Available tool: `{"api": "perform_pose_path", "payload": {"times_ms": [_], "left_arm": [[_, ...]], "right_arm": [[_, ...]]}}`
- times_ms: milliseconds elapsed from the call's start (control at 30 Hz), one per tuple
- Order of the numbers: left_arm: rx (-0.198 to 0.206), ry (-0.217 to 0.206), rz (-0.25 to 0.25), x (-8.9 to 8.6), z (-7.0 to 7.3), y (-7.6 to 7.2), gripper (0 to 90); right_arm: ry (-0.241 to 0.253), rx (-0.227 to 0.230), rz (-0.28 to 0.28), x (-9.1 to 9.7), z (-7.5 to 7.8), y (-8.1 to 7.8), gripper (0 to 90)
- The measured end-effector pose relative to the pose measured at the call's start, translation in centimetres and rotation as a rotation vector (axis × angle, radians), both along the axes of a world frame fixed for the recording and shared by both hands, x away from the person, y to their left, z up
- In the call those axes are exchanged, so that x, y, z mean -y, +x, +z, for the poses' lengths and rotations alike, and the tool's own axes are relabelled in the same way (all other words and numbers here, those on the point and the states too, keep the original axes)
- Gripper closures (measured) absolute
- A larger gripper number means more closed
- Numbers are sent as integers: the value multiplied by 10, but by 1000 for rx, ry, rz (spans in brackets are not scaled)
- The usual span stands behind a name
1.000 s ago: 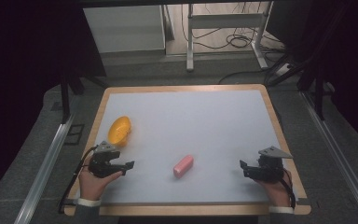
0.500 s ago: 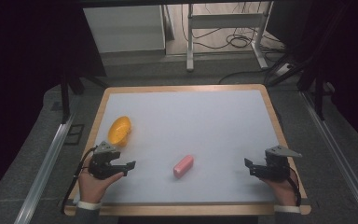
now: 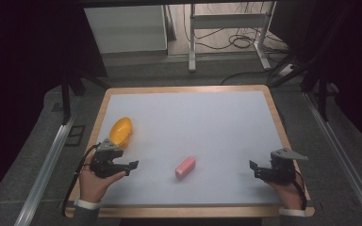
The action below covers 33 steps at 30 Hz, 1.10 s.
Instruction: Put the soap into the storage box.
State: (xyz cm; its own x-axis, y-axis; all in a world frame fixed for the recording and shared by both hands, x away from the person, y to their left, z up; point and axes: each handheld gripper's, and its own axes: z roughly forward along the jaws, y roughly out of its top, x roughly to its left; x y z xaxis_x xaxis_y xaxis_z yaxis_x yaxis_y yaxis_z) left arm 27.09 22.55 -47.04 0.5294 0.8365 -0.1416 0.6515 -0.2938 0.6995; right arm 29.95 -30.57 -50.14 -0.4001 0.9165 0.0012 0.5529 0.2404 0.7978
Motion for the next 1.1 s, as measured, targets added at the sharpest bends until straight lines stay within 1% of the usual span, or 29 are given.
{"api": "perform_pose_path", "payload": {"times_ms": [267,300,333,433,667,700,733,800,867,933,1100], "left_arm": [[1,3,-20,9,6,0,224],[-3,3,-22,11,7,0,224],[-20,11,-24,14,7,1,219],[-30,19,-35,18,6,2,213],[-36,43,-66,28,4,3,211],[-38,44,-70,29,5,3,210],[-38,36,-74,30,5,3,210],[-39,47,-77,33,5,3,210],[-39,47,-86,35,5,3,210],[-41,50,-91,37,5,3,209],[-50,56,-116,48,4,5,207]], "right_arm": [[0,1,-5,1,0,0,99],[0,1,-5,1,0,0,99],[-4,-1,-4,1,-1,0,99],[-8,1,-2,0,-1,0,99],[-12,-3,2,-1,-2,0,99],[-13,-3,3,-2,-2,0,99],[-13,-3,4,-2,-2,0,99],[-14,-1,4,-2,-2,0,98],[-16,10,1,-3,-2,0,104],[-16,10,1,-3,-2,0,104],[-17,7,2,-3,-2,0,105]]}}
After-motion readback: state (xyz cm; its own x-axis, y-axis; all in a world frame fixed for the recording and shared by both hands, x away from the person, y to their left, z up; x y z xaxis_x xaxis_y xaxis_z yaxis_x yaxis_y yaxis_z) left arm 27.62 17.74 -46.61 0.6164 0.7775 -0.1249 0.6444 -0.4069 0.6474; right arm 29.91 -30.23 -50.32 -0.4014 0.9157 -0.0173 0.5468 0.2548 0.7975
